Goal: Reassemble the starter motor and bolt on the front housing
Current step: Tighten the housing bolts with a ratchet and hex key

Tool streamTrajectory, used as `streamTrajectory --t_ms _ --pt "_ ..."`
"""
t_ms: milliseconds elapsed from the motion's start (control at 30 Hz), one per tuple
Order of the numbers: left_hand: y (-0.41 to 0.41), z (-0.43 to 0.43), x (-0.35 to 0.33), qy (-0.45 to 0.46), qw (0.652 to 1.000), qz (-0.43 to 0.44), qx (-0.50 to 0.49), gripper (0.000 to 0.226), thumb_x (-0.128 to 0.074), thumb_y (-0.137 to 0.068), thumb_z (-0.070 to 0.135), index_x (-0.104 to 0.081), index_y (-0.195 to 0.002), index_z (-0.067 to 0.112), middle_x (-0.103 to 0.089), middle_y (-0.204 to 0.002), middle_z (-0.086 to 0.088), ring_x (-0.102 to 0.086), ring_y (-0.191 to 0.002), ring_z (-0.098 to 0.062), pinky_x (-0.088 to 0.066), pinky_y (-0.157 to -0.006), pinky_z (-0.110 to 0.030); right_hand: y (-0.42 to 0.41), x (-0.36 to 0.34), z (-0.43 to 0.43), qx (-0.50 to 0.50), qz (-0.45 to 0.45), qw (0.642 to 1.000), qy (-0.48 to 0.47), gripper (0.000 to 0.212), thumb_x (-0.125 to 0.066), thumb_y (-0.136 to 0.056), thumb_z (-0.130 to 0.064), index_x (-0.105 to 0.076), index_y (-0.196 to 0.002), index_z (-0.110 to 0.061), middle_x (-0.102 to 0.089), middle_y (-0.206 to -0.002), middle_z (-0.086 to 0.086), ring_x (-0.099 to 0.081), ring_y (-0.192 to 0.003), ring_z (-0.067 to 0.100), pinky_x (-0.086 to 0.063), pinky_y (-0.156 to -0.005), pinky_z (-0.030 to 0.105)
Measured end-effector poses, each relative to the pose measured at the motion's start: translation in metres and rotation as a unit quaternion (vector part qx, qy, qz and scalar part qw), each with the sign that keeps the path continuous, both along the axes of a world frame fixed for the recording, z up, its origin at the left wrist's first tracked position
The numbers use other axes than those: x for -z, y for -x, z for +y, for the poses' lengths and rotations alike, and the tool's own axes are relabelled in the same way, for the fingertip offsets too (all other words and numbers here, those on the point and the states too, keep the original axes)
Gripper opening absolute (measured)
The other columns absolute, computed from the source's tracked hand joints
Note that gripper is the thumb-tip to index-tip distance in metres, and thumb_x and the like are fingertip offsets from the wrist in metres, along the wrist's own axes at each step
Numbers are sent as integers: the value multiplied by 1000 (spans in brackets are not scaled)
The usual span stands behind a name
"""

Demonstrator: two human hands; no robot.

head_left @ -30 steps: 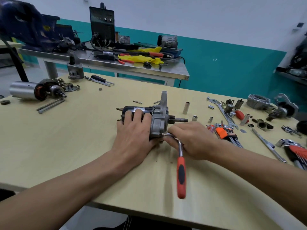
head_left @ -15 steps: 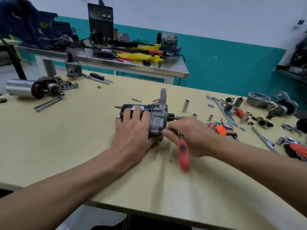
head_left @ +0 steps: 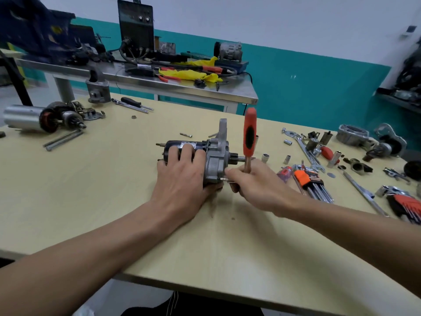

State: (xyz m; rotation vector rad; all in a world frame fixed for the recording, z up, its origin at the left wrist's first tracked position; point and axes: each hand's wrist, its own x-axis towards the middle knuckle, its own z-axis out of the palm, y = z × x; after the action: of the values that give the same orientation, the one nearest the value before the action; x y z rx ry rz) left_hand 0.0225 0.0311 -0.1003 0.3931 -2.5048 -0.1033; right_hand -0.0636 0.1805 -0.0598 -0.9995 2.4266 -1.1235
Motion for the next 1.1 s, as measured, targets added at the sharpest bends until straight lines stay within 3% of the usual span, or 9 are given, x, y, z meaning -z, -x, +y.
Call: streamTrajectory --t_ms 100,200,367,500,600,667,767,967,1100 --pt "-1 0 -1 -6 1000 -4 2 61 -58 -80 68 -53 -113 17 -51 -115 -6 -42 -106 -30 -39 -74 -43 20 7 10 -182 486 855 -5 38 -51 -97 -26 -49 -63 -10 -44 -54 -3 -40 -50 24 -33 -47 34" --pt "-1 0 0 -3 1000 -5 5 62 -59 -81 70 -52 -115 18 -50 -116 -6 -42 -105 -30 -39 -74 -42 33 9 11 -212 553 806 -6 32 -56 -96 -20 -58 -68 -4 -53 -60 7 -46 -50 26 -36 -45 33" --pt "1 1 1 4 1000 -1 -2 62 -59 -82 70 -53 -113 16 -51 -114 -7 -43 -106 -31 -30 -70 -39 7 12 3 -32 105 993 45 49 -55 -97 -25 -41 -50 -21 -29 -51 -7 -26 -45 11 -24 -43 27" --pt "1 1 1 11 1000 2 -2 64 -61 -81 70 -53 -113 15 -51 -114 -8 -44 -105 -31 -35 -70 -41 6 -2 -2 108 -354 929 13 50 -48 -94 -32 -51 -46 -17 -26 -50 -4 -18 -39 10 -13 -39 18" --pt "0 1 0 3 1000 1 -3 63 -59 -81 69 -53 -113 15 -51 -115 -8 -43 -106 -31 -37 -72 -42 2 4 2 -7 48 999 -2 46 -54 -94 -23 -46 -49 -20 -33 -47 -9 -28 -41 9 -24 -45 28" --pt "0 1 0 1 1000 5 -1 61 -60 -81 68 -54 -112 15 -51 -114 -8 -44 -105 -31 -38 -72 -42 11 8 9 -128 429 894 -33 38 -53 -96 -22 -46 -59 -17 -41 -53 -6 -37 -48 16 -32 -47 33" --pt "-1 1 2 5 1000 9 1 61 -62 -81 67 -54 -112 15 -52 -112 -8 -44 -104 -32 -37 -71 -42 32 4 14 -205 545 812 -48 36 -50 -98 -26 -57 -70 -5 -53 -61 6 -47 -53 28 -39 -47 36" --pt "2 1 2 20 1000 22 -2 63 -66 -79 67 -56 -108 13 -54 -108 -10 -46 -100 -34 -36 -68 -41 10 -2 -3 62 -234 970 -10 52 -52 -96 -33 -49 -46 -20 -29 -48 -7 -21 -41 11 -16 -39 21" --pt "1 1 2 22 999 26 0 60 -68 -78 64 -56 -107 13 -54 -107 -10 -47 -99 -34 -36 -67 -42 7 -4 -3 76 -250 965 -14 46 -50 -95 -32 -51 -52 -14 -32 -44 -7 -24 -39 12 -18 -38 21"
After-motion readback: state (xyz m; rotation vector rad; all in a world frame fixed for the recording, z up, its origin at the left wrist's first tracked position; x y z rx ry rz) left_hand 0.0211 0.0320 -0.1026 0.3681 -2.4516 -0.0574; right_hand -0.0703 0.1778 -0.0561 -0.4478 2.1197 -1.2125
